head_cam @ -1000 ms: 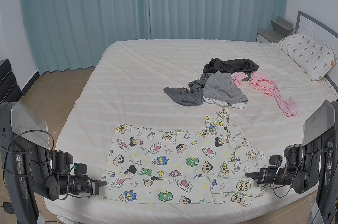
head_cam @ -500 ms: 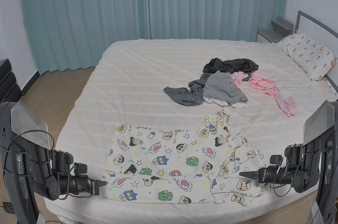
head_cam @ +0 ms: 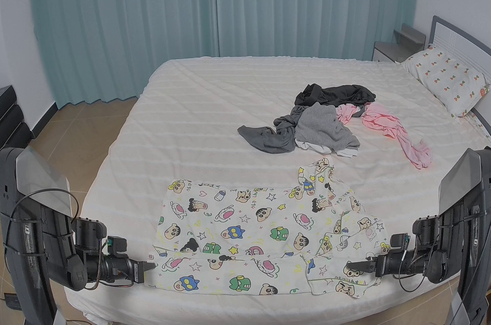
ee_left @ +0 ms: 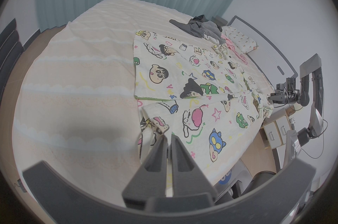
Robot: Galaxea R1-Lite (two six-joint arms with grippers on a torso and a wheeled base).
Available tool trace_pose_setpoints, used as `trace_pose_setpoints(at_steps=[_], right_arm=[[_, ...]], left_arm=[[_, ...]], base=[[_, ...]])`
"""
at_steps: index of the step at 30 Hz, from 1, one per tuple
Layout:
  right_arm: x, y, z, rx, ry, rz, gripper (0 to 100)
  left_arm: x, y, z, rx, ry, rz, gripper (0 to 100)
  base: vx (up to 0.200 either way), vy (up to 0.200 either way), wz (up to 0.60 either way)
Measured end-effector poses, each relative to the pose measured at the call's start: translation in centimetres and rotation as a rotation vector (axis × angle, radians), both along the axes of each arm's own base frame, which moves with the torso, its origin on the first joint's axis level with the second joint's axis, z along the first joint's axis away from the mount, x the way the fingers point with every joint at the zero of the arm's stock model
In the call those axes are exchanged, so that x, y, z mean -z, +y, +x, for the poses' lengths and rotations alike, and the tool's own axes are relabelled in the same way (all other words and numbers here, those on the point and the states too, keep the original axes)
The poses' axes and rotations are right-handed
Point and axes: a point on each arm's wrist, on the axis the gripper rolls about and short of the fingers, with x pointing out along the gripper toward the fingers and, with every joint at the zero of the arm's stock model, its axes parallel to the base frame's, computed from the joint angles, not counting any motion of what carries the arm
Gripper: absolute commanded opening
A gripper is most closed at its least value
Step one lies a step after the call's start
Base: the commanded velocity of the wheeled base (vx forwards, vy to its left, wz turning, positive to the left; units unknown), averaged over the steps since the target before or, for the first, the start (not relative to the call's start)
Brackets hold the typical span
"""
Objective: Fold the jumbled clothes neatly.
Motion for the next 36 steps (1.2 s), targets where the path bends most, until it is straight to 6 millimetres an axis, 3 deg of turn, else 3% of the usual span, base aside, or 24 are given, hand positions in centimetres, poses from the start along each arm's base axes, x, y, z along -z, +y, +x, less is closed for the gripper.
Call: trace_pose_setpoints(at_steps=[8,22,36], right_arm=[[-0.1,-0.3,-0.1,-0.066,-0.003,0.100,0],[-0.8,-1.6,1.0,-0.022,-0.053,0.133,0],[-0.6,-1.8,3.9,0.018,-0.156,0.074,0]], left_arm=[[0.1,-0.1,0.0,0.003,0.002,0.000,0],[0.2,-0.1,0.1,0.004,0.002,0.002,0],[0.5,-0.2,0.9,-0.012,-0.012,0.021,0]], base=[[0.000,0.000,0.00],[0.000,0.000,0.00],[0.000,0.000,0.00]])
